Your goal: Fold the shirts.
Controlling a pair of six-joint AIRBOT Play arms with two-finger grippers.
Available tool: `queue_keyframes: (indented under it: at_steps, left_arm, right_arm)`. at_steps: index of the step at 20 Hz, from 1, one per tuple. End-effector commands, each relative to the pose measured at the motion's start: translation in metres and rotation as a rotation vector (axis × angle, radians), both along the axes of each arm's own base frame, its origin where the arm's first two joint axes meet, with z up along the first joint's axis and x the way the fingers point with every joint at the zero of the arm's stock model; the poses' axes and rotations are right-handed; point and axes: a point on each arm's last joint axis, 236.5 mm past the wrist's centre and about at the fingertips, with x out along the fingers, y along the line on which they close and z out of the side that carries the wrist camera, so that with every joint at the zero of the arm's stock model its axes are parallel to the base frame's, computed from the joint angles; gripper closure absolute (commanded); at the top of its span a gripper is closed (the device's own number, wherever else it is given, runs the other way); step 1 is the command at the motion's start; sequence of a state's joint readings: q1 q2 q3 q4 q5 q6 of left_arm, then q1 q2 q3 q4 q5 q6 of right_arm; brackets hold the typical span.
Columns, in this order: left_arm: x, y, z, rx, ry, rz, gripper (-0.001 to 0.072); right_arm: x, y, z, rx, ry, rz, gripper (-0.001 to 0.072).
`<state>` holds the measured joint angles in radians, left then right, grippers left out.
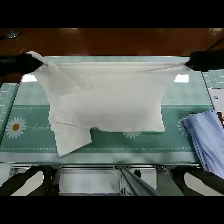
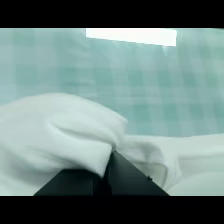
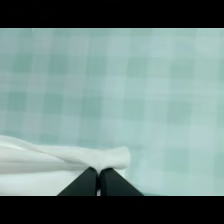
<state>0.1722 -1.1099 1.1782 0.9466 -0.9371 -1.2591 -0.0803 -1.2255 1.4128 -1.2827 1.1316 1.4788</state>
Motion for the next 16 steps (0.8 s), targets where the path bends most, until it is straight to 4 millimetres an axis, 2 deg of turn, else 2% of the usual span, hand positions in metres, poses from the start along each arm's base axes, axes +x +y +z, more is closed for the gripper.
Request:
queue_keyframes:
  at_steps: [1, 4, 7, 8, 9, 10, 12, 13, 14, 16]
  left_arm:
    - [0.056, 0.005, -0.047, -0.088, 0.007, 0.103, 0.0684]
    - [0.084, -0.001, -0.070, -0.188, 0.024, 0.155, 0.0683]
    - [0.096, 0.000, -0.086, -0.223, 0.042, 0.185, 0.0682]
    - [0.096, 0.000, -0.089, -0.225, 0.049, 0.184, 0.0612]
    - [0.094, -0.001, -0.090, -0.227, 0.059, 0.177, 0.0352]
    - [0.090, -0.003, -0.090, -0.232, 0.073, 0.164, 0.0012]
    - [0.072, 0.002, -0.089, -0.220, 0.141, 0.092, 0.0004]
    - [0.057, 0.009, -0.088, -0.214, 0.199, 0.045, 0.0004]
    - [0.041, 0.019, -0.087, -0.215, 0.257, 0.012, 0.0004]
    - [0.005, 0.042, -0.083, -0.248, 0.354, -0.019, 0.0004]
  right_arm:
    - [0.079, 0.024, -0.063, 0.207, 0.041, -0.044, 0.0692]
    - [0.130, 0.053, -0.085, 0.434, 0.076, -0.074, 0.0692]
    - [0.150, 0.070, -0.101, 0.553, 0.152, -0.067, 0.0688]
    - [0.150, 0.073, -0.102, 0.582, 0.174, -0.062, 0.0540]
    - [0.147, 0.075, -0.100, 0.597, 0.187, -0.057, 0.0225]
    - [0.141, 0.072, -0.096, 0.596, 0.199, -0.047, 0.0078]
    - [0.125, 0.051, -0.087, 0.540, 0.216, -0.022, 0.0081]
    - [0.111, 0.034, -0.083, 0.492, 0.241, -0.006, 0.0085]
    - [0.095, 0.016, -0.080, 0.433, 0.272, -0.003, 0.0086]
    - [0.047, -0.024, -0.080, 0.255, 0.382, 0.033, 0.0092]
